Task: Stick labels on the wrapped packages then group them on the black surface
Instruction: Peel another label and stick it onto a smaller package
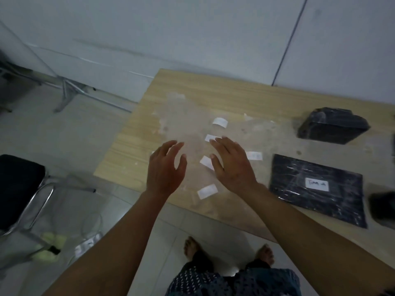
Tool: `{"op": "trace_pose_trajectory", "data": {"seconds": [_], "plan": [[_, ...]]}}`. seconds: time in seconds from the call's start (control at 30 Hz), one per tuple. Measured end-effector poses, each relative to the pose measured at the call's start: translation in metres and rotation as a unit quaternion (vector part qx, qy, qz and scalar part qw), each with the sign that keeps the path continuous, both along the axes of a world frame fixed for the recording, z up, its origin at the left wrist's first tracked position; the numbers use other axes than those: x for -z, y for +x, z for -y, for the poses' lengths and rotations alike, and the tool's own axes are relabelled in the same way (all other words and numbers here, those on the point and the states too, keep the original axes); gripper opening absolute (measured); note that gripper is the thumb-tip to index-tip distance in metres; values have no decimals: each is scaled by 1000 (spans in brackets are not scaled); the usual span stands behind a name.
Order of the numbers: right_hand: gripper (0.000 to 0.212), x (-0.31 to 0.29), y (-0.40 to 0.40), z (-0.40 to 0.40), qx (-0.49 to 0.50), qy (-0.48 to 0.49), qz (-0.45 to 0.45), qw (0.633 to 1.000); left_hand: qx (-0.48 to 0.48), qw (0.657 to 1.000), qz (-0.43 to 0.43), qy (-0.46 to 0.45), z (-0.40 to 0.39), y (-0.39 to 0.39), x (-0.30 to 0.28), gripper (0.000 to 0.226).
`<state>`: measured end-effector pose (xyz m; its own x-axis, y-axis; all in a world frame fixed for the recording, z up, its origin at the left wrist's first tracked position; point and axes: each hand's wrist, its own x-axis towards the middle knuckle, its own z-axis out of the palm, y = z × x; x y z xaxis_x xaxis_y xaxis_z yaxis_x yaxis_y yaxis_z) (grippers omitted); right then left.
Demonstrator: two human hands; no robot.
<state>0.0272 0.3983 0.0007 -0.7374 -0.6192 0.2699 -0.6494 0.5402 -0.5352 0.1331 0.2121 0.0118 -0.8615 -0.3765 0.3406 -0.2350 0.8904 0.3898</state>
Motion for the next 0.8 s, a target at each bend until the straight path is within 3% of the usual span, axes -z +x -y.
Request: {"op": "trace_pose_trajectory", "data": {"seconds": [0.33,0.8], "plan": [[40,6,40,97,-27,13,10,999,-9,999,42,28,101,39,20,37],[35,52,26,158,-52,100,61,992,-4,989,125,74,144,38,72,43]]}}
